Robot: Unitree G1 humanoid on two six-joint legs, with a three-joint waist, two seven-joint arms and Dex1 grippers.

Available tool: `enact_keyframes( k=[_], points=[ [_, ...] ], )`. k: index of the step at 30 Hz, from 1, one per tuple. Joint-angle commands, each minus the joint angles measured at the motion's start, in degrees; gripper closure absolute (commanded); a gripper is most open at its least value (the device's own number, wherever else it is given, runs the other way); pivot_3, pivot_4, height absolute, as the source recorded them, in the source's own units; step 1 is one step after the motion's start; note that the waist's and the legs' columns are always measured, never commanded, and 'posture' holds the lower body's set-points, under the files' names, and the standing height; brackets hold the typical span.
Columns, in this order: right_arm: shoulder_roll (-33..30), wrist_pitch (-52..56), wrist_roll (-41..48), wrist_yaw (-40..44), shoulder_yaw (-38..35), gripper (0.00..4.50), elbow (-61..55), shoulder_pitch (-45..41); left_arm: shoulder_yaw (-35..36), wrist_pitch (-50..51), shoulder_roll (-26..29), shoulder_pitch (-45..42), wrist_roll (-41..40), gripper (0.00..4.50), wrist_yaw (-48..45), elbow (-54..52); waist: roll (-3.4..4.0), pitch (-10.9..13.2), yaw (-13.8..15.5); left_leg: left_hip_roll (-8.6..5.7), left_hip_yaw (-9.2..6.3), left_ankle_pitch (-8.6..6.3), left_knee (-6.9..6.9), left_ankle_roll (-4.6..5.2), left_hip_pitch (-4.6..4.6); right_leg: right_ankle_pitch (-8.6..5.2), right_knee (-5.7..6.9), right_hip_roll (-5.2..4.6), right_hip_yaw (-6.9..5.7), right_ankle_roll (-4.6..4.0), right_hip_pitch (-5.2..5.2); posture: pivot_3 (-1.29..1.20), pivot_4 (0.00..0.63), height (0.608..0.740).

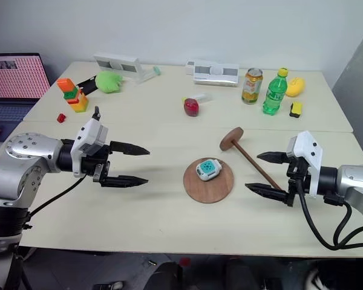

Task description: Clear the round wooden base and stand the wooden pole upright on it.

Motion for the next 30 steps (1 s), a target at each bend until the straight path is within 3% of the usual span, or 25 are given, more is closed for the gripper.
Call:
enact_keyframes(
  k=[1, 5, 30],
  points=[
    [-0.6, -1.2, -0.4, 0.6, -0.5, 0.0, -0.2, -1.3, 1.7, -0.5, 1.2, -0.1, -0.8, 0.22, -0.9, -1.6, 0.0, 0.0, 0.0, 0.0, 0.0, 0.0, 0.0, 0.0, 0.0, 0.0, 0.0, 0.0, 0.0, 0.0, 0.0, 0.0, 0.15, 0.74],
    [-0.5, -1.1, -0.5, 0.8, -0.5, 0.0, -0.1, -1.4, 2.0, 3.2, 0.6, -1.6, -2.5, 0.22, 0.5, -1.4, 0.0, 0.0, 0.0, 0.0, 0.0, 0.0, 0.0, 0.0, 0.0, 0.0, 0.0, 0.0, 0.0, 0.0, 0.0, 0.0, 0.15, 0.74],
    [-0.6, -1.5, -1.2, 2.2, -0.5, 0.0, 0.1, -1.4, -1.6, 0.3, -2.0, -3.2, 0.4, 0.22, 0.6, -1.6, 0.0, 0.0, 0.0, 0.0, 0.01, 0.0, 0.01, 0.0, 0.0, 0.0, 0.0, 0.0, 0.0, 0.0, 0.0, 0.0, 0.15, 0.74]
  ],
)
